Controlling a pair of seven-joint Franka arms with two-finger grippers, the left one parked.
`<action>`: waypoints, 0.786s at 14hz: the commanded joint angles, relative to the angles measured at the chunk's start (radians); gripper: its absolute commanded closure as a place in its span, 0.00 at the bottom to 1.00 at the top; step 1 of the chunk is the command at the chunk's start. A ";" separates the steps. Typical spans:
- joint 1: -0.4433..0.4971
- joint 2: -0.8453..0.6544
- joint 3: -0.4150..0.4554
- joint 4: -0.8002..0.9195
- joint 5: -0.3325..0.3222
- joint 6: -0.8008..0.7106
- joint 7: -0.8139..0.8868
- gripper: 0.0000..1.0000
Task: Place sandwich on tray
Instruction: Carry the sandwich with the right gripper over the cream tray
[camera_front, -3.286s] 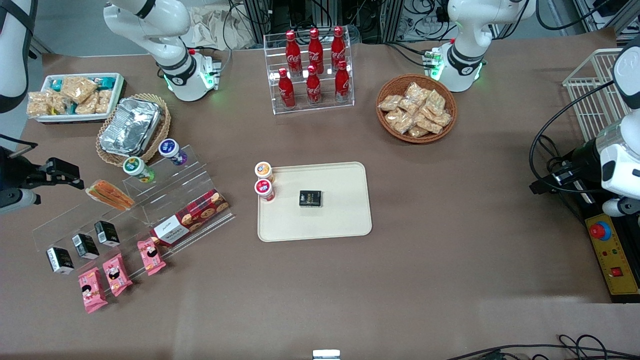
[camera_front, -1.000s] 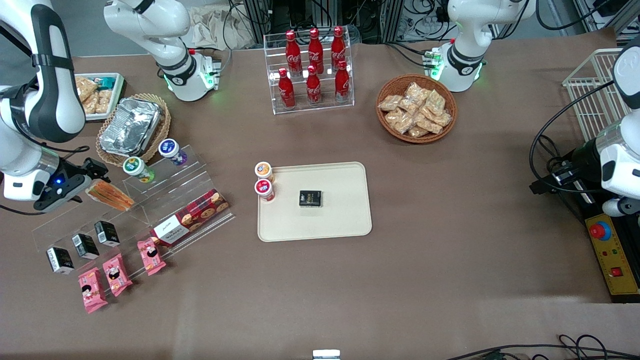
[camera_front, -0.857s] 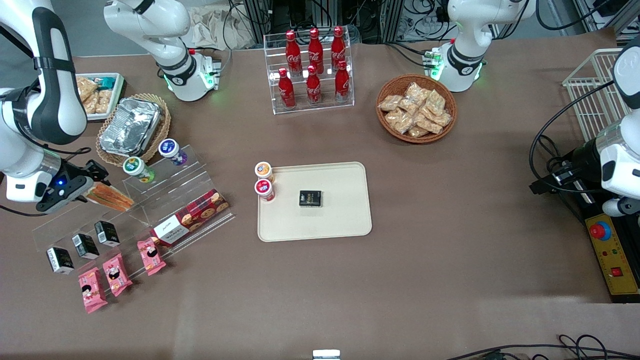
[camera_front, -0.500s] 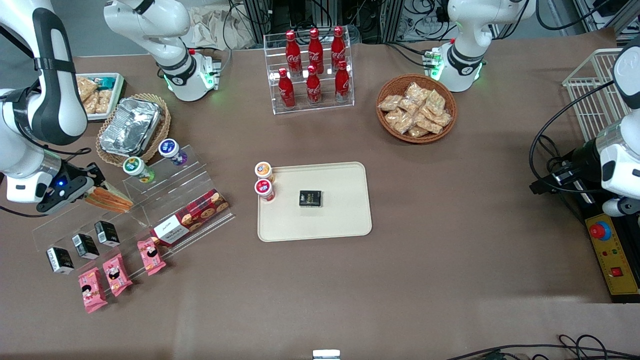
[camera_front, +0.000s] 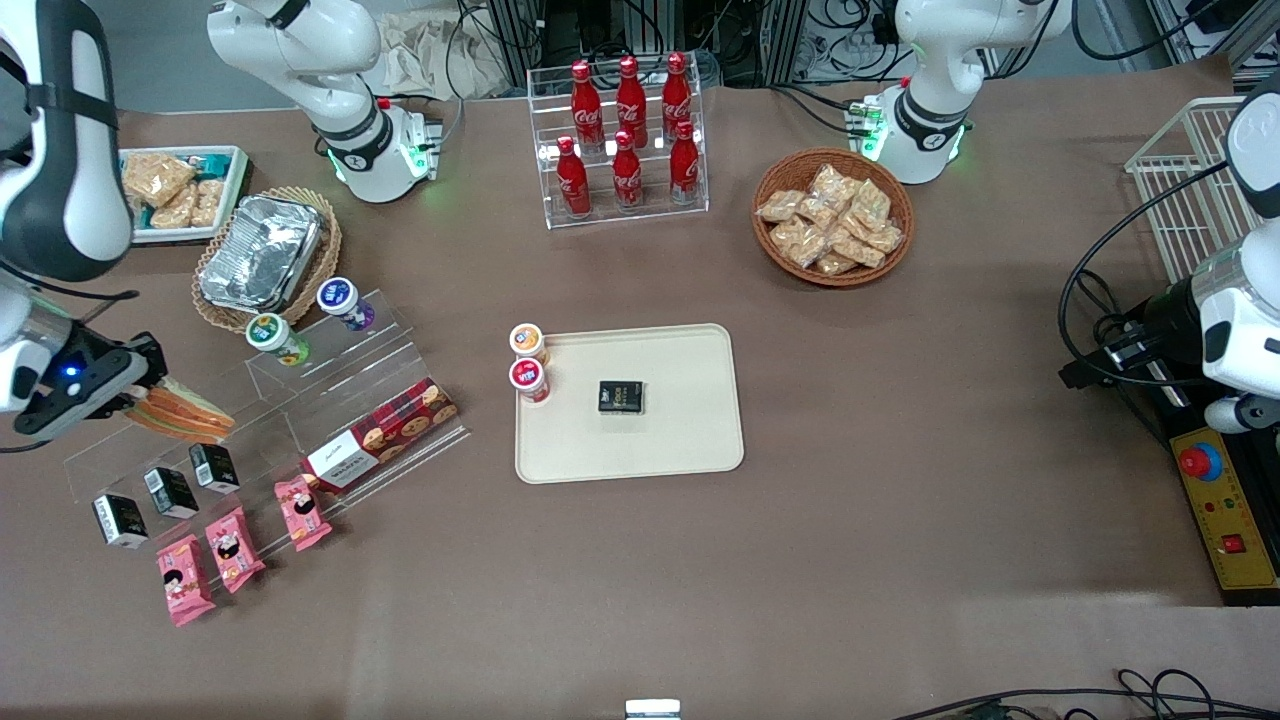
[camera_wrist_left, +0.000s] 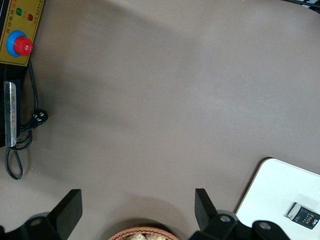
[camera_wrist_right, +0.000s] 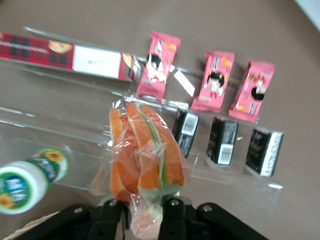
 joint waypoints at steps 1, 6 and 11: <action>0.062 0.125 0.010 0.275 0.000 -0.194 -0.010 0.74; 0.213 0.124 0.053 0.303 0.055 -0.226 0.042 0.74; 0.429 0.135 0.057 0.303 0.109 -0.184 0.253 0.73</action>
